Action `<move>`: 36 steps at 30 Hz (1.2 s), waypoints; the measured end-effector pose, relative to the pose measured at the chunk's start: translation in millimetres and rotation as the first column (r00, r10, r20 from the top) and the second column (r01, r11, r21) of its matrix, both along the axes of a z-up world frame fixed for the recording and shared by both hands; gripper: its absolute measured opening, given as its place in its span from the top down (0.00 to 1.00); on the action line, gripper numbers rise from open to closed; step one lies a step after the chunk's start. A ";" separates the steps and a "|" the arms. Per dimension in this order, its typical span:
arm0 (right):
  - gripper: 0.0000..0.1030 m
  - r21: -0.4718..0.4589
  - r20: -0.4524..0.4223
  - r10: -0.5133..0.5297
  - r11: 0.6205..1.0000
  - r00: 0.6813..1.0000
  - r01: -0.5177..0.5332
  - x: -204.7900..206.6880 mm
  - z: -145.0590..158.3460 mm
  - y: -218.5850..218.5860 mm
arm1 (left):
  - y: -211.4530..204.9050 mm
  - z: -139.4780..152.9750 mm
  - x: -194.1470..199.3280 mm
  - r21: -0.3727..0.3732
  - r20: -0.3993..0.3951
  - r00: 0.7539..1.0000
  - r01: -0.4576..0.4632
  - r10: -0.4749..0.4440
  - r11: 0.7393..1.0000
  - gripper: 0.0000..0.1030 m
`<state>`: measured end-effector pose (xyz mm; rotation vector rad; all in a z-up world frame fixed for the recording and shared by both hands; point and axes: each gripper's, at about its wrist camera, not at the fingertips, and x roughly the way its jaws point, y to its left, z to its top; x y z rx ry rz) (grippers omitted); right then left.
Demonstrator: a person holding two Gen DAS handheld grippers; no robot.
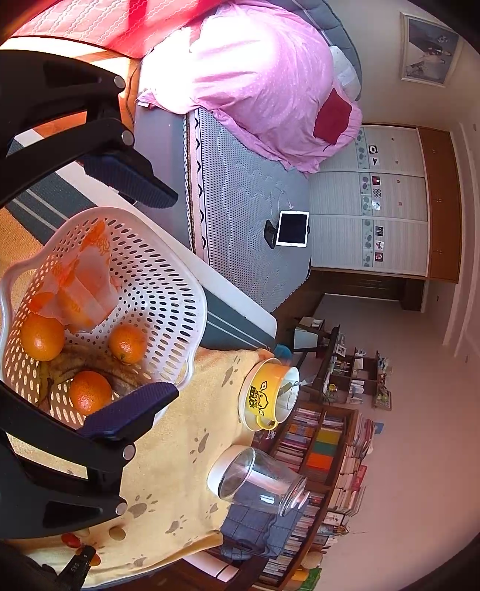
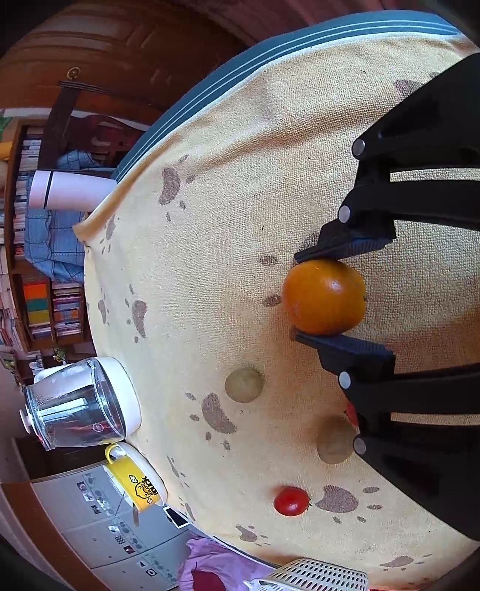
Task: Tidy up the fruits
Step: 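Carry the orange with the right tool into the basket and open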
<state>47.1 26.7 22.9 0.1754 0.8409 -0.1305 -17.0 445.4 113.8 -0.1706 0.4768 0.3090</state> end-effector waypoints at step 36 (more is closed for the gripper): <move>0.63 0.073 0.122 0.648 0.750 0.752 -0.657 2.9 70.6 313.4 | 52.2 25.0 -28.4 -0.083 0.081 0.989 -0.116 0.122 0.990 0.06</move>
